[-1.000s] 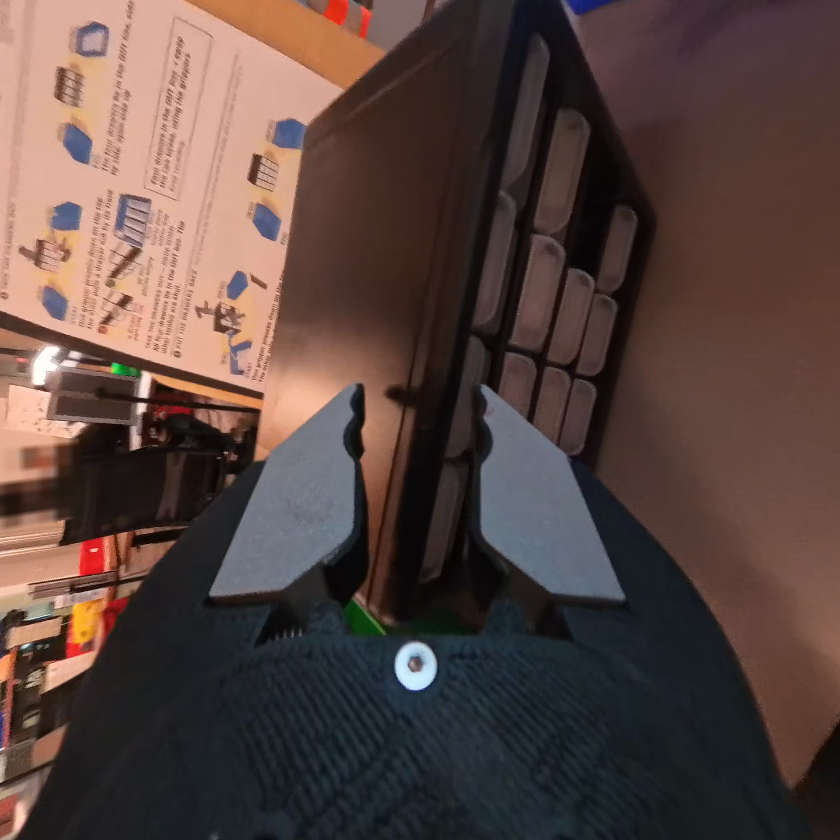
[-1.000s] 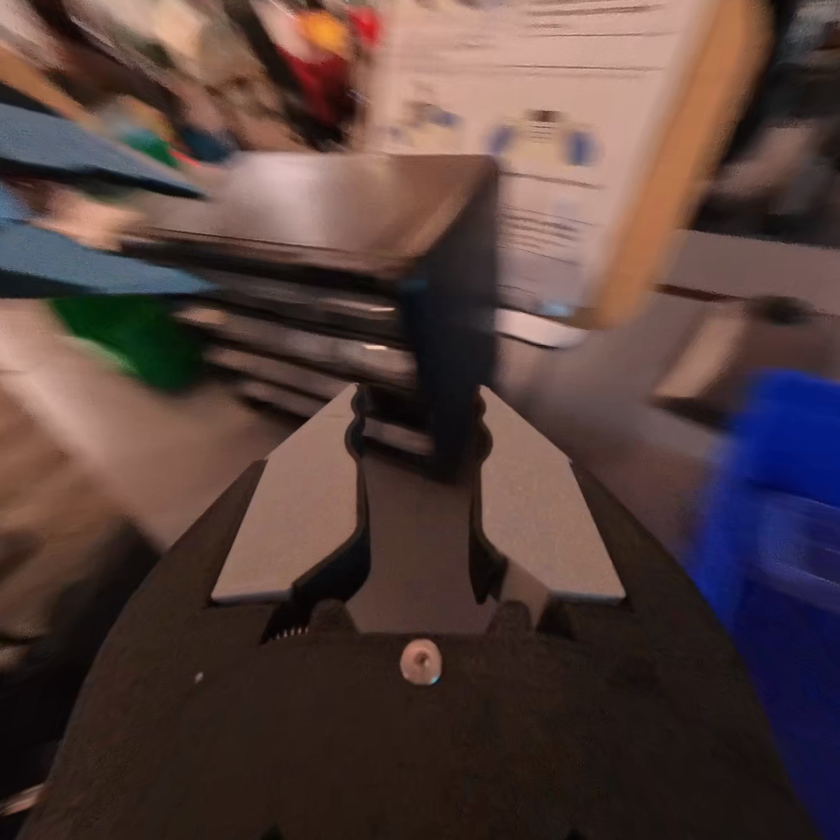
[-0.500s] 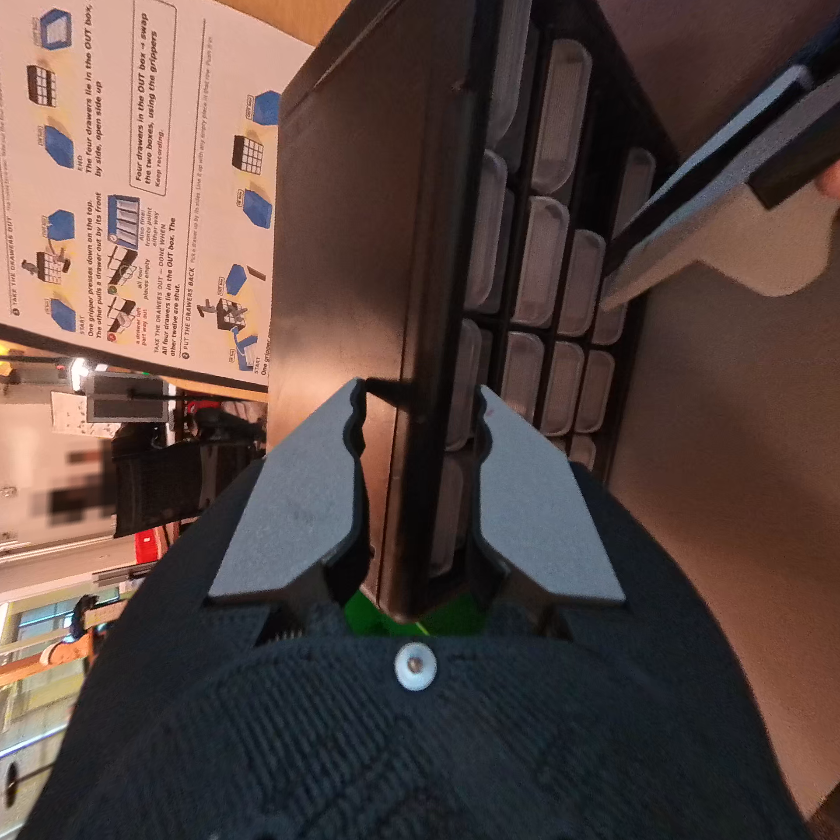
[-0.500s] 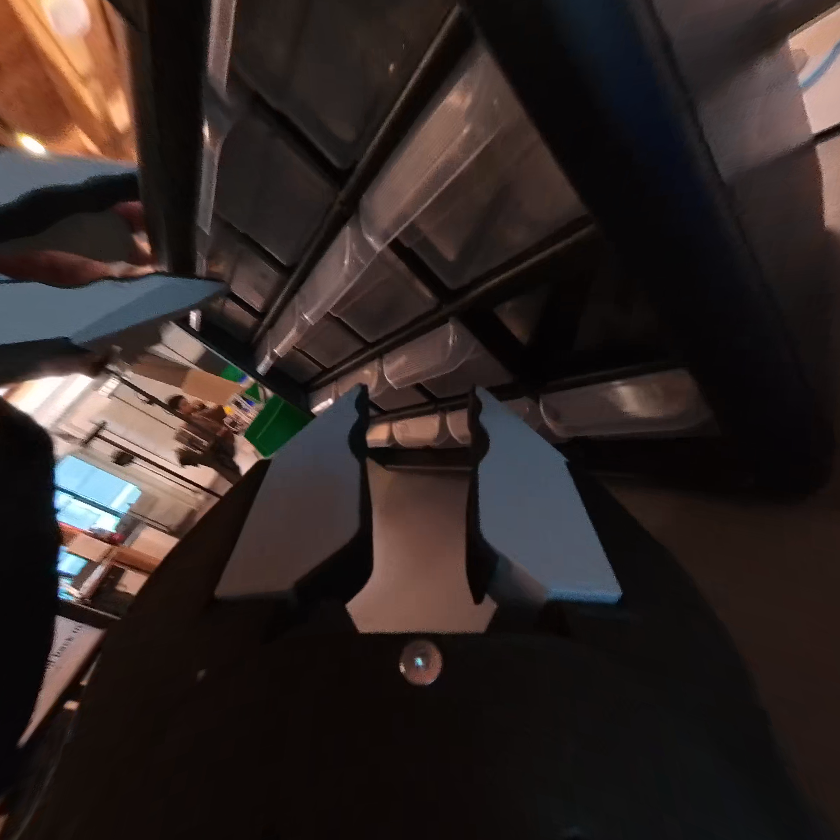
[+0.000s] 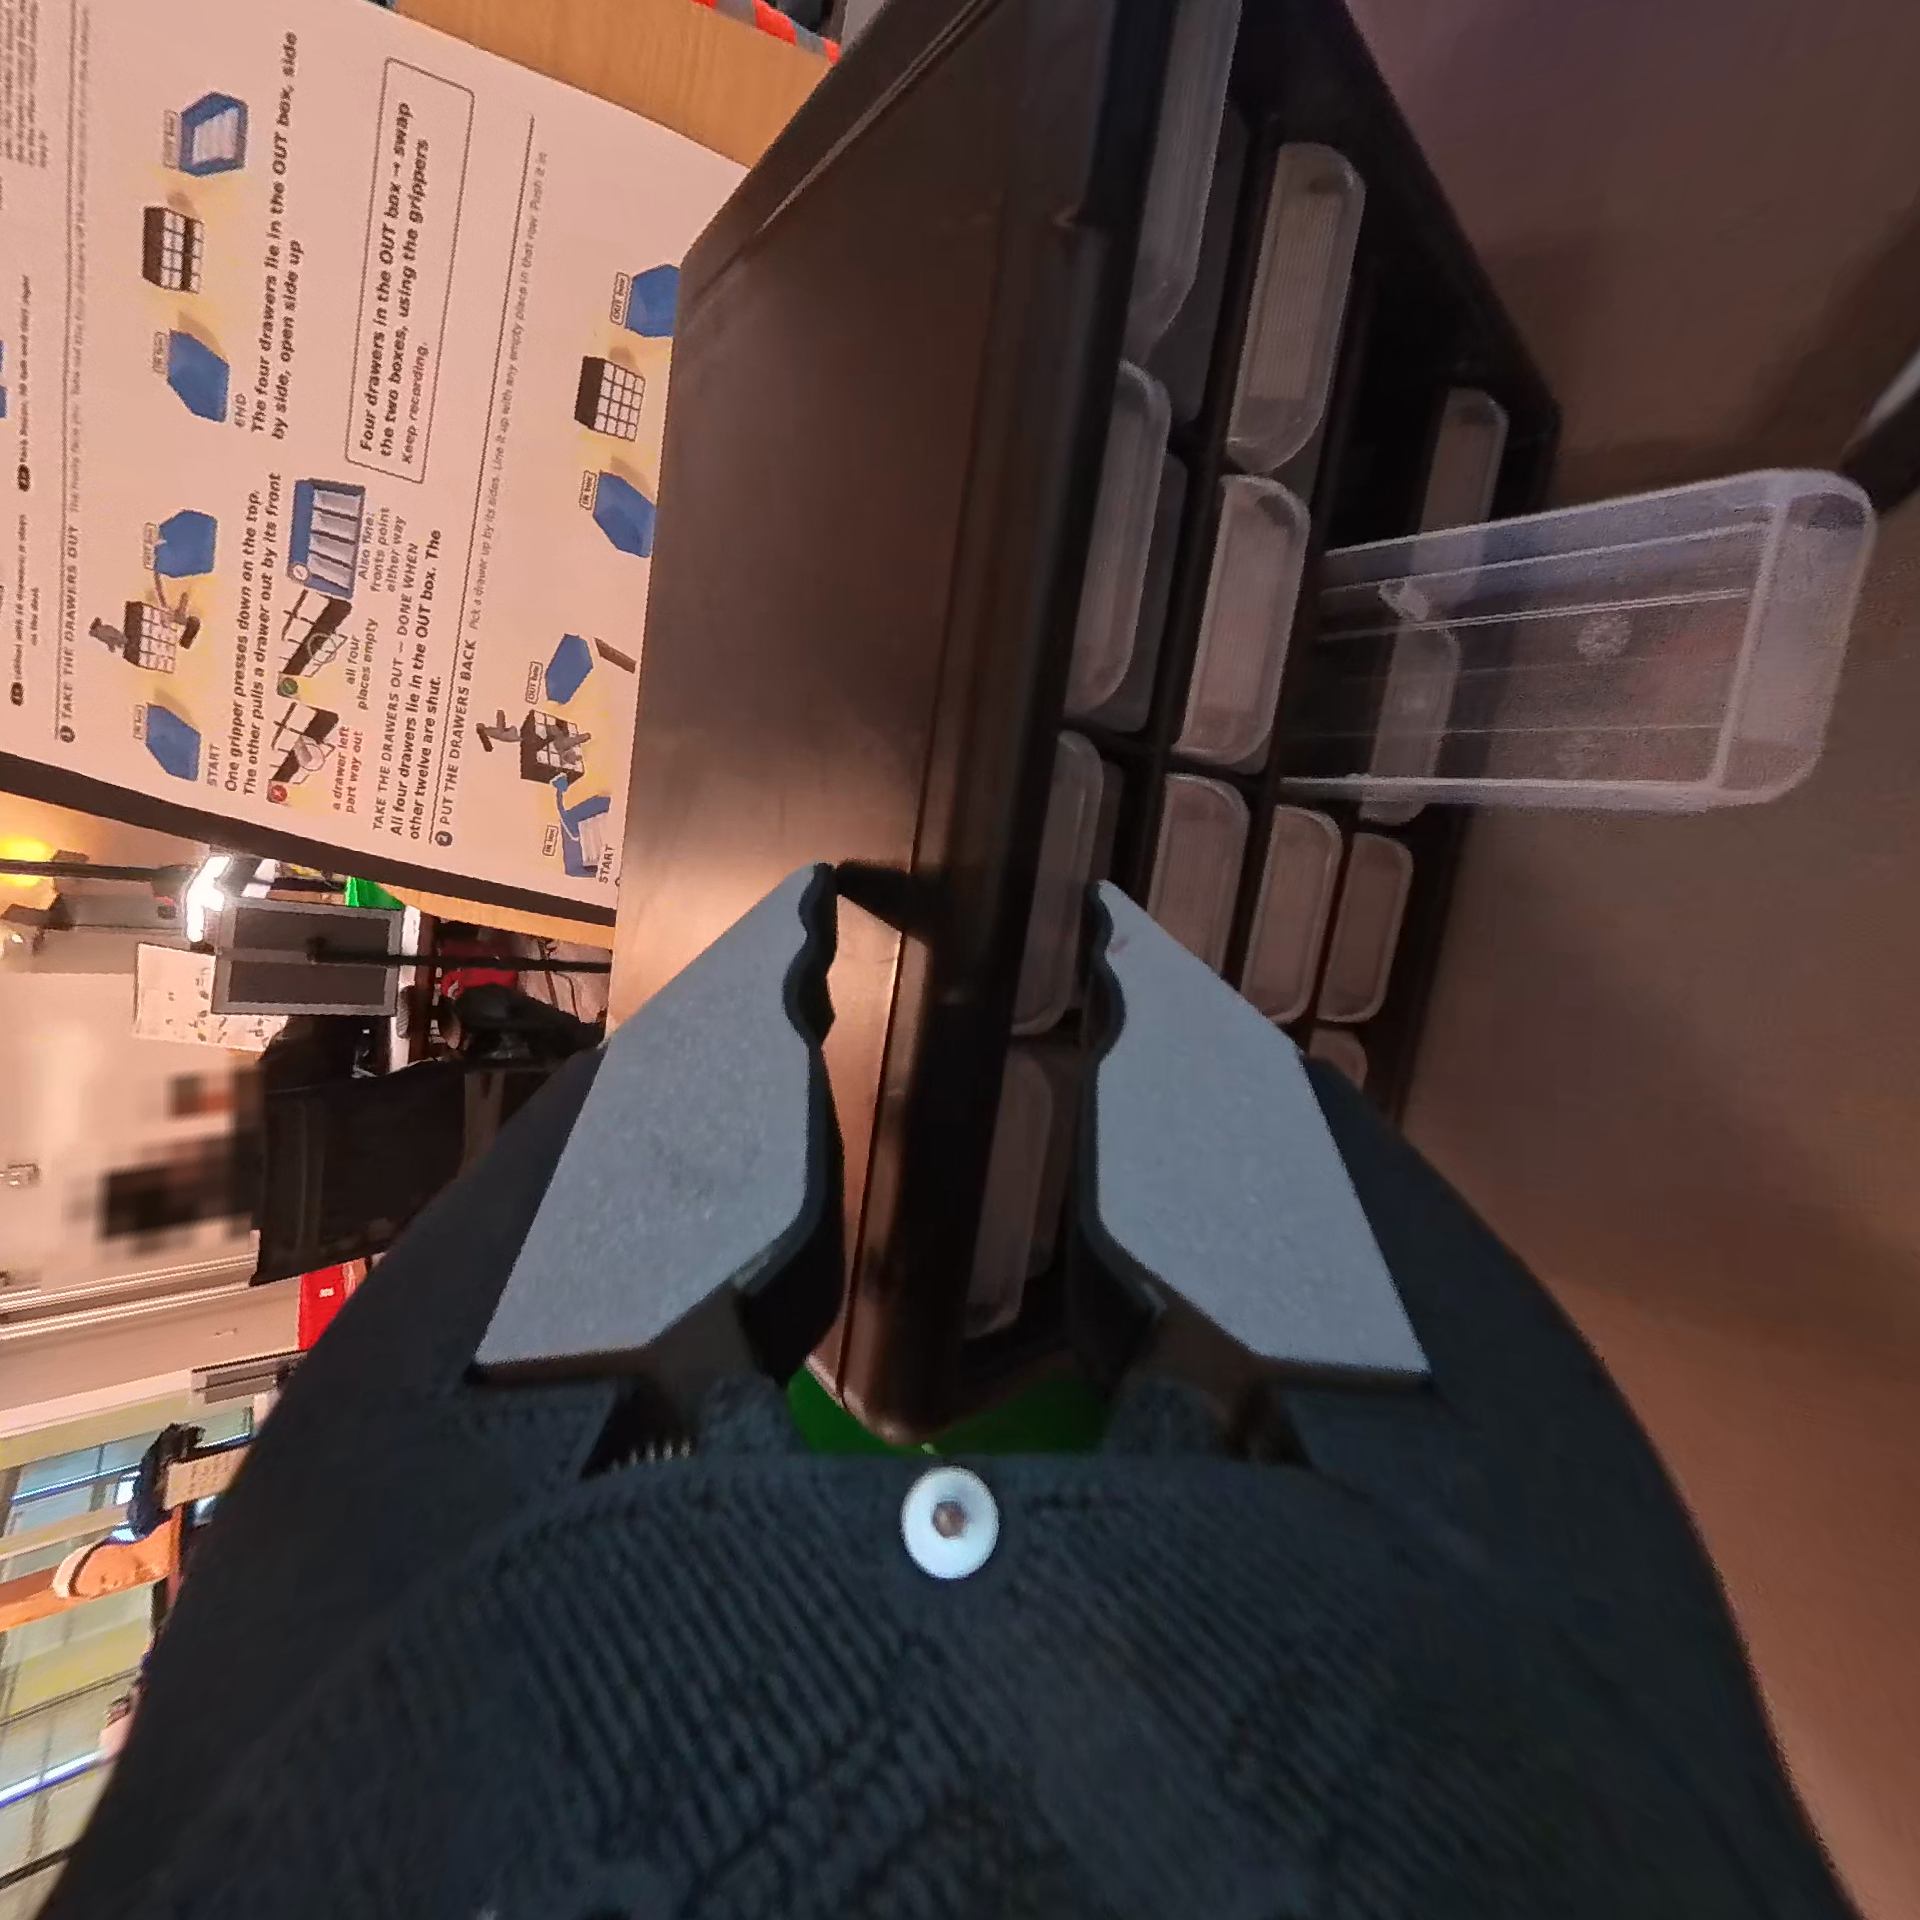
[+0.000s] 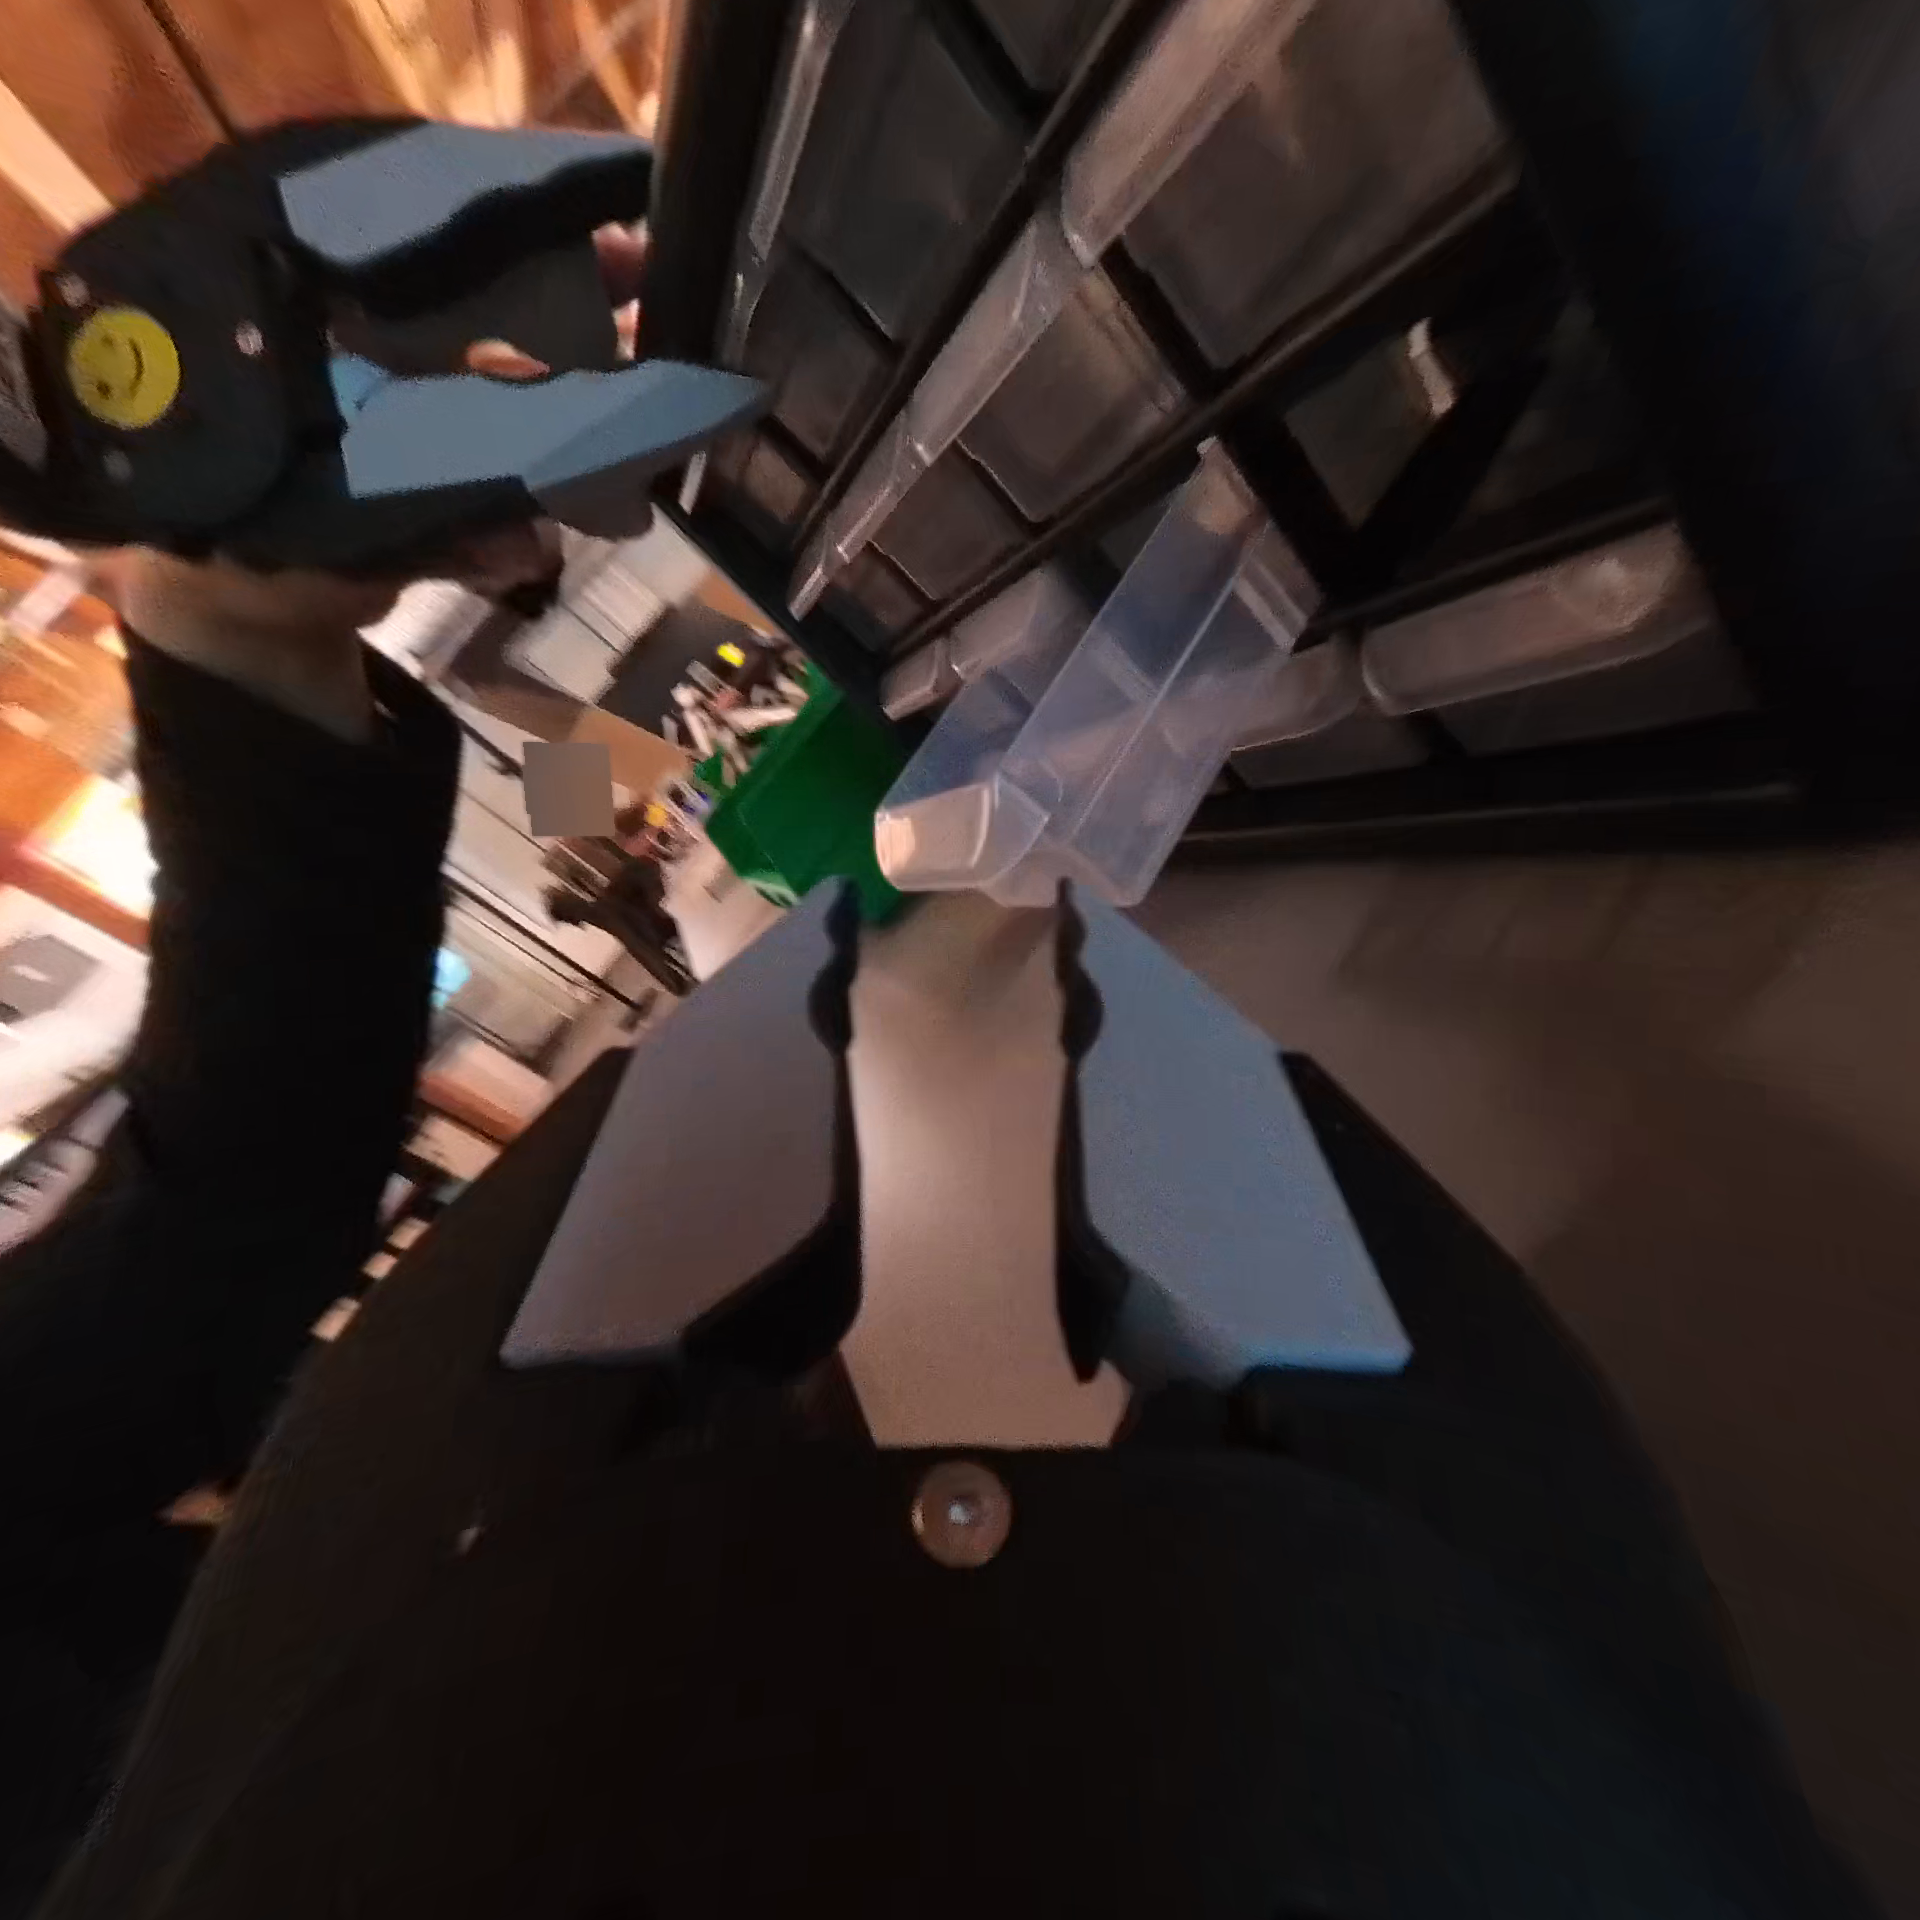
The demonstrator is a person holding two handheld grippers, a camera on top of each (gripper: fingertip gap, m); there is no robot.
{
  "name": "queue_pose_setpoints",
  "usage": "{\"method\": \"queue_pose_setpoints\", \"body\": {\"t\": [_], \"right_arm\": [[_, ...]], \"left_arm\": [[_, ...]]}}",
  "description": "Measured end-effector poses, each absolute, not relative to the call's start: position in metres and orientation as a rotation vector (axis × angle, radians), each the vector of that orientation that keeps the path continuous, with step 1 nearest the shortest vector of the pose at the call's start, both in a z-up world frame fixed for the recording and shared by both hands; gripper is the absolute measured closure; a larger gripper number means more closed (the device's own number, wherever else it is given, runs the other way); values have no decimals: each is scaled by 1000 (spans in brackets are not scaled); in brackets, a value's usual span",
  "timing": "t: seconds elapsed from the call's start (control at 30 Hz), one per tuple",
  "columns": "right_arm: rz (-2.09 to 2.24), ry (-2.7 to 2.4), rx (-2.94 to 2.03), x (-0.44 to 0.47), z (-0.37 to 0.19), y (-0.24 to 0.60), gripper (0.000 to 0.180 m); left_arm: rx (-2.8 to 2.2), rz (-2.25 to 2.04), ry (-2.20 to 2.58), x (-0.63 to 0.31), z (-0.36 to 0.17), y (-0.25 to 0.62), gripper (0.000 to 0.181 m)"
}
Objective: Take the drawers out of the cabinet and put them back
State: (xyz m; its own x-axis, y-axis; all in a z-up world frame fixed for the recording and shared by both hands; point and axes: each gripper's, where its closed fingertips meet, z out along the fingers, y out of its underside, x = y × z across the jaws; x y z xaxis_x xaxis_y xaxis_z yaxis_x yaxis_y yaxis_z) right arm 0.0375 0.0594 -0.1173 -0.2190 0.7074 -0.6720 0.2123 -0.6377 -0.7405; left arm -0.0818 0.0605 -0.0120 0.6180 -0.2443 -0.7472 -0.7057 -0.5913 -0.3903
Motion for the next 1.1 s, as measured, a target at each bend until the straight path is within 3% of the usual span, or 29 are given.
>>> {"method": "queue_pose_setpoints", "body": {"t": [0.1, 0.17, 0.3, 0.4, 0.5, 0.57, 0.83, 0.93, 1.1], "right_arm": [[1480, -1330, -1608, 48, -123, 76, 103], [1098, -1537, -1467, 52, -125, 85, 90], [346, -1792, -1055, 45, -122, 93, 96], [36, -1928, -835, 26, -129, 84, 99], [-197, -1951, -649, 2, -134, 88, 112], [-307, -1965, -593, -5, -139, 92, 141], [-137, -2145, -639, 42, -140, 55, 149], [148, -2291, -701, 73, -137, 17, 150], [606, -2227, -802, 111, -73, -12, 149]], "left_arm": [[-2138, 852, 727, -82, -12, 61, 135], [-2133, 857, 724, -82, -12, 61, 135], [-2135, 877, 725, -82, -12, 61, 135], [-2130, 904, 725, -82, -12, 61, 135], [-2127, 910, 717, -82, -13, 61, 135], [-2126, 912, 716, -82, -13, 61, 134], [-2107, 911, 715, -82, -13, 62, 135], [-2102, 914, 711, -82, -13, 62, 135], [-2099, 922, 693, -82, -13, 62, 134]]}}
